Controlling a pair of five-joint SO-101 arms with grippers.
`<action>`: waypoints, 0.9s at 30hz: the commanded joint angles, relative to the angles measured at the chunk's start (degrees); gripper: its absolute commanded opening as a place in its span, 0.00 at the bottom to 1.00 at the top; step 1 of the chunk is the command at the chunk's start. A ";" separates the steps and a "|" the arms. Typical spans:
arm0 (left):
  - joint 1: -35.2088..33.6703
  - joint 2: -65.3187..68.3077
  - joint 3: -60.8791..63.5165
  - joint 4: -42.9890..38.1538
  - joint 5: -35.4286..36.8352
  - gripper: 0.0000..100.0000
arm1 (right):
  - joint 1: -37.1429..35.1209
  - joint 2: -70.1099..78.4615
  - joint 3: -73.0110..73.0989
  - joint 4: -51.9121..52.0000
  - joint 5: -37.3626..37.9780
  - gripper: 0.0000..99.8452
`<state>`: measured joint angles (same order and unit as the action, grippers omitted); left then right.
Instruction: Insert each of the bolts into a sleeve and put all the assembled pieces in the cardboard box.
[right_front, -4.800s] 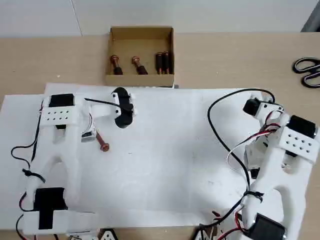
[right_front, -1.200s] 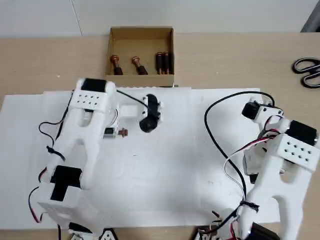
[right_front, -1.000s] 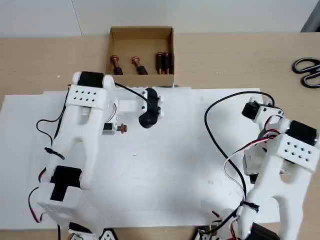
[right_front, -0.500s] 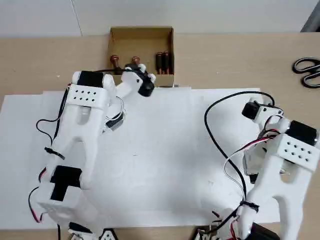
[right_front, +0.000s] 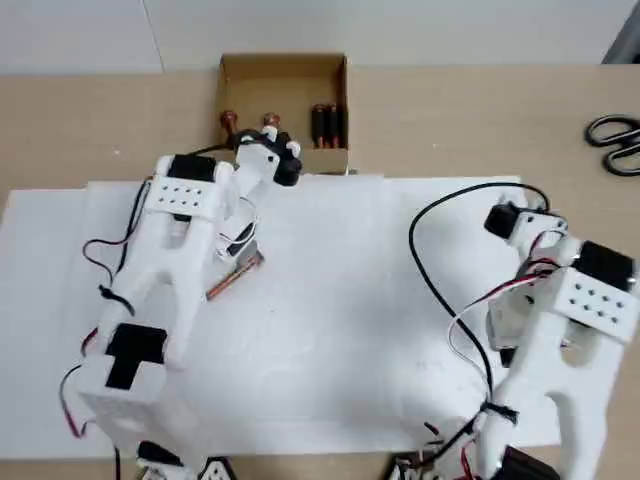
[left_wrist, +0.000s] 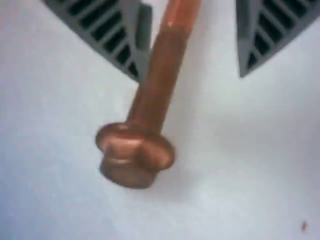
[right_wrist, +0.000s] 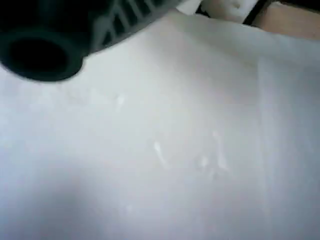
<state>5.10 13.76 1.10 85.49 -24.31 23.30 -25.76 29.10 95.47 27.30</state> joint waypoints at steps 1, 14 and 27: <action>1.67 -1.76 -0.31 -0.44 0.18 0.12 | 0.22 -1.98 -0.26 -0.75 0.00 0.01; 5.36 2.64 -0.31 0.18 -2.02 0.12 | 0.57 -1.98 -0.26 -0.31 1.93 0.01; 4.48 6.07 0.22 -2.90 -2.73 0.12 | 0.57 -1.98 -0.26 -0.22 1.85 0.01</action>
<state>10.29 20.26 1.54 84.35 -26.77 23.30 -25.76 29.10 95.47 28.70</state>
